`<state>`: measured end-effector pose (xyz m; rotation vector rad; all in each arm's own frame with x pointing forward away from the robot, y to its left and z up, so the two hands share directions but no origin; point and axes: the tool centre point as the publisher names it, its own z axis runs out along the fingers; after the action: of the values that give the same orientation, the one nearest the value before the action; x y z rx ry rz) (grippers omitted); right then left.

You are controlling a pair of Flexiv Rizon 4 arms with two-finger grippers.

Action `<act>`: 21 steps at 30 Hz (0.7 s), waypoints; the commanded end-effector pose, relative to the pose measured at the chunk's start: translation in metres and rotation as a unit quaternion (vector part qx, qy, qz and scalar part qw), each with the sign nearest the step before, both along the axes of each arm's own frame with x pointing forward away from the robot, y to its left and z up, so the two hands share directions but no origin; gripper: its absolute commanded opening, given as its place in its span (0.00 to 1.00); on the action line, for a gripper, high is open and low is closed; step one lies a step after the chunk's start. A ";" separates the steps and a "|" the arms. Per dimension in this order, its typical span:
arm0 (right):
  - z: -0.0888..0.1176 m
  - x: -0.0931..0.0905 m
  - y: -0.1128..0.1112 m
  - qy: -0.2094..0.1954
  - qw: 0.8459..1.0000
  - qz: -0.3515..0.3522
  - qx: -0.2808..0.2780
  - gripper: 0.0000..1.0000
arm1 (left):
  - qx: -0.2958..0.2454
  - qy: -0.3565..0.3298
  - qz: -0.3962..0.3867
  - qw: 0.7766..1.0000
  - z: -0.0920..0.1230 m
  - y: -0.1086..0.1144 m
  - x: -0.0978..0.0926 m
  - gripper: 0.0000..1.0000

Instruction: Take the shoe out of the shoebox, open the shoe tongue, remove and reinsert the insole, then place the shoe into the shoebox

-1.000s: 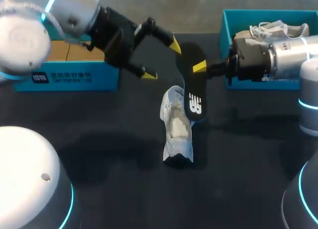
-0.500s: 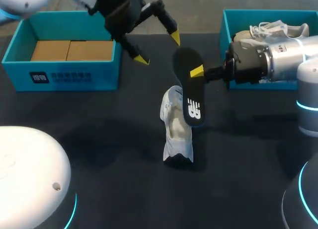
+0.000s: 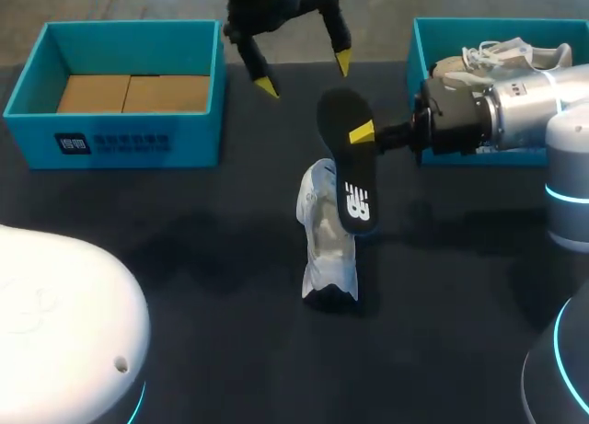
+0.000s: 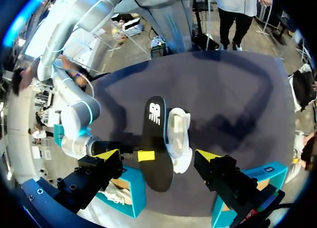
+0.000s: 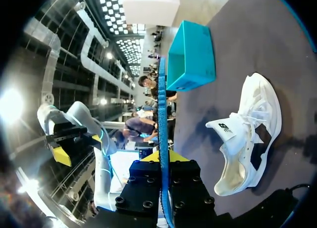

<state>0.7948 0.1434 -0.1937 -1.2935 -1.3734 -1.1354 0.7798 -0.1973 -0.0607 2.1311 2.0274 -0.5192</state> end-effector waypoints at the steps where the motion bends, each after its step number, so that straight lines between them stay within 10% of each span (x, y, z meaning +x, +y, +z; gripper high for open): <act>1: -0.001 -0.001 0.001 -0.001 1.000 -0.001 0.001 0.00 | 0.153 -0.013 -0.019 0.988 0.003 -0.007 0.003 1.00; 21: 0.002 -0.004 0.000 -0.005 1.000 -0.003 0.006 0.00 | 0.156 -0.030 -0.017 0.987 -0.002 -0.026 0.007 1.00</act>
<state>0.7930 0.1434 -0.1915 -1.2819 -1.3687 -1.1525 0.7861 -0.2214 -0.0647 2.3000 2.1462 -0.1926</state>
